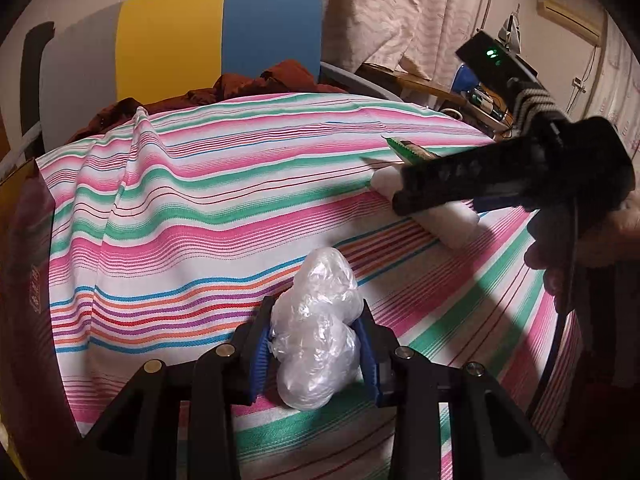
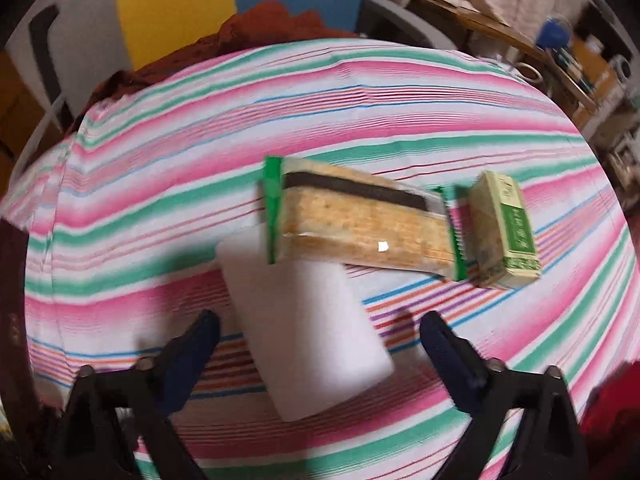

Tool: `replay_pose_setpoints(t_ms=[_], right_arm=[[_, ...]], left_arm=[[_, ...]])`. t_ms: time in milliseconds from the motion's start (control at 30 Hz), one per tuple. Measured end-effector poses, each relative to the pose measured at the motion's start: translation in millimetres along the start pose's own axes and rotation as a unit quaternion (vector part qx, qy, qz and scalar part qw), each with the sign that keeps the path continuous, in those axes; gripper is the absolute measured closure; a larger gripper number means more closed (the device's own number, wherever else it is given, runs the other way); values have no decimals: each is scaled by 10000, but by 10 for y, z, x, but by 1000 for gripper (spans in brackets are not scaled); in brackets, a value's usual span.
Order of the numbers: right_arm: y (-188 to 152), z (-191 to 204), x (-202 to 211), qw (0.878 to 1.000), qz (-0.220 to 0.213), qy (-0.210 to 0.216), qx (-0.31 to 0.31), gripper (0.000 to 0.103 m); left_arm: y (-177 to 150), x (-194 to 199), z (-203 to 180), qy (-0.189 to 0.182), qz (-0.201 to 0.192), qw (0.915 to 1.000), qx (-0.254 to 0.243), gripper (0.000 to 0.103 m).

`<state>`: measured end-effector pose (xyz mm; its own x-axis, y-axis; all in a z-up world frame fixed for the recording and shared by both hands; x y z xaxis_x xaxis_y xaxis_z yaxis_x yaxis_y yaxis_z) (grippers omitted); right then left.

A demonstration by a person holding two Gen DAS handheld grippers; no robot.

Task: Organize objects
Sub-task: 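Grasp the white eraser block with the right gripper while the left gripper holds the ball, then carry the ball into the tray and release while the right gripper drops the eraser in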

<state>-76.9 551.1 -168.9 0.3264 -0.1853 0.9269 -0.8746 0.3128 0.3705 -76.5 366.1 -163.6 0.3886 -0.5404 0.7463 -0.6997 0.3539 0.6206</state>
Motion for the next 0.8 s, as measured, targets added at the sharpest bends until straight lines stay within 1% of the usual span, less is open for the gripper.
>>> replay_pose_setpoints(t_ms=[33,67,200,267,400,533,633,800], right_arm=[[6,68,-32,9999,43,29,129,30],[7,105,-12,9997,-7,-17,260,47],[-13,320,60,9967,-79,489,650,46],[-21,479,86,9925,-108,838,885,46],[-101,618,178,9870,-141,1156,1110,46],[-131,640,209,9865,-154,1101,1199,45],[-155,654,254,9859,-223,1078,1258,45],[-113,663,329,9853,-359,1039,1310,45]], left_arm=[[2,-2,-4,5,5,10000,-2,66],[3,1,-2,6,1,10000,-5,66],[-6,32,8,-7,31,10000,-28,67],[-14,65,15,-54,72,10000,-34,67],[-69,189,44,-45,177,9998,-17,67],[-131,364,54,-91,264,9996,110,67],[-119,582,49,-105,114,9998,99,67],[17,1063,140,-31,-348,9991,231,67]])
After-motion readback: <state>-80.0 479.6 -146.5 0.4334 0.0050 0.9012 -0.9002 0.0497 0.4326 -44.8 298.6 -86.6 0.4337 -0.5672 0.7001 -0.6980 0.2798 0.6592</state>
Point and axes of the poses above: each gripper's, at about its wrist camera, not at the fingertips, and x roughly against the way its jaws point, z to its left, y to its top, the point moved 6 cm from there along -x, roughly the way its jaws point, and after that the axes turned 8 degrees about x, right-handed, at the moved point
